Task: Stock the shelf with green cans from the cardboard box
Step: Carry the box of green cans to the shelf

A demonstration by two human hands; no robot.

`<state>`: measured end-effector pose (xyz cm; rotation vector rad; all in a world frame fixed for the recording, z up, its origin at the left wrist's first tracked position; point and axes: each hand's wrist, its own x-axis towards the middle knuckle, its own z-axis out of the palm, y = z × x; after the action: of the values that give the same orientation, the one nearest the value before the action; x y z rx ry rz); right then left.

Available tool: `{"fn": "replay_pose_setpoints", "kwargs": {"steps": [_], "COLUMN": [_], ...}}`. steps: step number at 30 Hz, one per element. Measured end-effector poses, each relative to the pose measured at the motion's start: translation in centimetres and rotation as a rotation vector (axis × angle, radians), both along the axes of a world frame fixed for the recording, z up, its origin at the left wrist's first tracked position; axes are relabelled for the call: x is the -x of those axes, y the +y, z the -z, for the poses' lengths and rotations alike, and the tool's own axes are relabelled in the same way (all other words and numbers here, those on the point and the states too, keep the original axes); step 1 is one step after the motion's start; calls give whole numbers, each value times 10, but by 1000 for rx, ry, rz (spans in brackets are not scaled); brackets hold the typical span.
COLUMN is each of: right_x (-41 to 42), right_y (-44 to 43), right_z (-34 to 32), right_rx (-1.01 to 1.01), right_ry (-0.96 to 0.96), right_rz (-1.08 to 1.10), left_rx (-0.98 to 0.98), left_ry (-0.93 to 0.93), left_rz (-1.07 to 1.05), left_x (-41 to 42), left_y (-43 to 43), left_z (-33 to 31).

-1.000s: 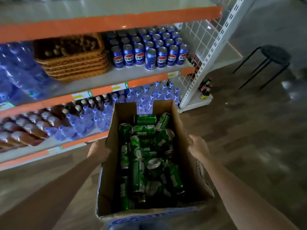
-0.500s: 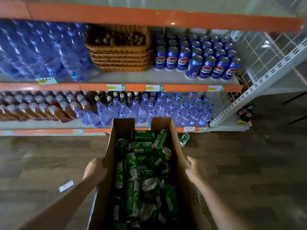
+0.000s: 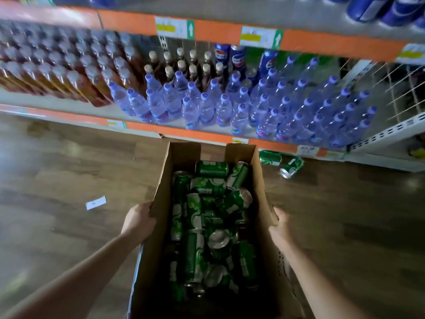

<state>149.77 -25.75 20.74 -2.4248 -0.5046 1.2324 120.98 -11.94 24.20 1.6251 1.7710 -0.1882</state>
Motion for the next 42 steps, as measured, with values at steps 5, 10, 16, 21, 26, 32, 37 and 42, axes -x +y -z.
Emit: {"fn": "replay_pose_setpoints", "kwargs": {"steps": [5,10,16,21,26,32,37,42], "right_x": [2,5,4,0,-3,1,5,5], "right_y": [11,36,68,82,85,67,63,64], "right_z": [52,106,165,194,214,236,248,254], "right_rx": [29,36,36,-13,-57,-68,-47,32], "right_ry": [-91,-149,-169,-222,-217,-202,-252,-229], "right_rz": [-66,-104,-55,-10,74,31,-9,-85], "left_rx": [29,14,-14,-76,-110,-77,-76,-49], "left_ry": [8,-3,-26,-43,-84,-117,-170,-212], "left_rz": [10,38,60,99,69,-26,-71,-106], "left_x": [-7,-4,-16,-28,-35,-24,-13,-14], "left_y": [19,52,95,124,128,109,97,96], "left_z": [64,134,189,219,241,266,281,280]}}
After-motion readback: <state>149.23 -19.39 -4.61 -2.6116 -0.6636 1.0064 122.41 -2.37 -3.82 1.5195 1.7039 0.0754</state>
